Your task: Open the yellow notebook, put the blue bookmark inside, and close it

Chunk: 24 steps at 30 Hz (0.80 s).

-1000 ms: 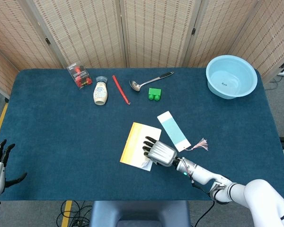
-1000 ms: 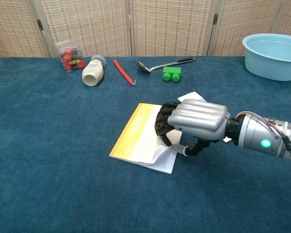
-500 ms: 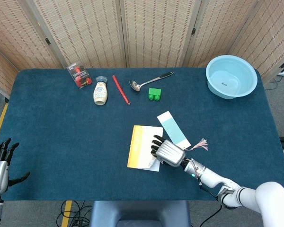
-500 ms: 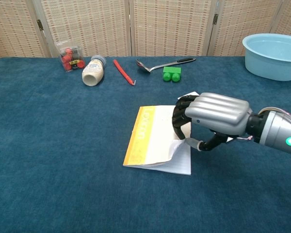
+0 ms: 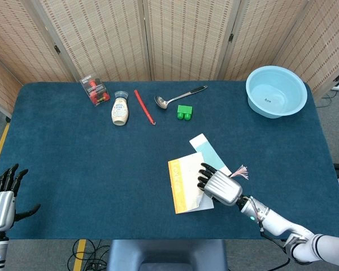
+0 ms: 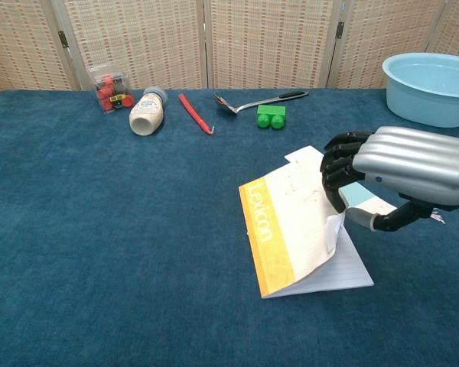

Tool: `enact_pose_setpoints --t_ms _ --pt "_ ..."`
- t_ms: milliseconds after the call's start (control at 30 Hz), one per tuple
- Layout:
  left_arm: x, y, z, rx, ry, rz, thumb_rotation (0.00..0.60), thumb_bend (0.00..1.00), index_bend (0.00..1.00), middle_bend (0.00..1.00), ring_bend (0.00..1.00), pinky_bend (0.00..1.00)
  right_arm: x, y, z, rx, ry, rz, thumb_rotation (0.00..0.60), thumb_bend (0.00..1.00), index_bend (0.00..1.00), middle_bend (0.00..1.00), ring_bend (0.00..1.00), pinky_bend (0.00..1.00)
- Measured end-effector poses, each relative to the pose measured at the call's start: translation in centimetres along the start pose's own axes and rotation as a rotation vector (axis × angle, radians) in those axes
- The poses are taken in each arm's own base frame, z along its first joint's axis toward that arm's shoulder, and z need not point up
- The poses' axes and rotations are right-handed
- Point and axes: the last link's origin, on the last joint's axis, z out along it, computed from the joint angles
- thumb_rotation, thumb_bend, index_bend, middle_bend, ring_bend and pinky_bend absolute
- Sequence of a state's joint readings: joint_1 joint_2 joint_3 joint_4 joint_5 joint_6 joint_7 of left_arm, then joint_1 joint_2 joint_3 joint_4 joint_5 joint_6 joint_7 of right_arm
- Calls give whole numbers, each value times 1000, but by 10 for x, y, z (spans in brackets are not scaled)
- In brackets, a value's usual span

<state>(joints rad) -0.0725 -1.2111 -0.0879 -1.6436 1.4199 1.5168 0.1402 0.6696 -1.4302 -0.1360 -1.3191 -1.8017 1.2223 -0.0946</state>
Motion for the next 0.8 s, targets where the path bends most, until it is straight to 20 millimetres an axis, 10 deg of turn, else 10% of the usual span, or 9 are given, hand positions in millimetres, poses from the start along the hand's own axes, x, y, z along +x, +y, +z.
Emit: enact_pose_setpoints --t_ms 267,800 --pt "-1 1 -3 -2 -5 -3 600 65 154 49 44 145 27 -18 17 134 61 -69 600 447 704 440 253 164" --pt "3 -9 -10 24 -9 4 600 66 155 46 43 145 48 -52 116 333 124 -106 600 447 706 440 253 164"
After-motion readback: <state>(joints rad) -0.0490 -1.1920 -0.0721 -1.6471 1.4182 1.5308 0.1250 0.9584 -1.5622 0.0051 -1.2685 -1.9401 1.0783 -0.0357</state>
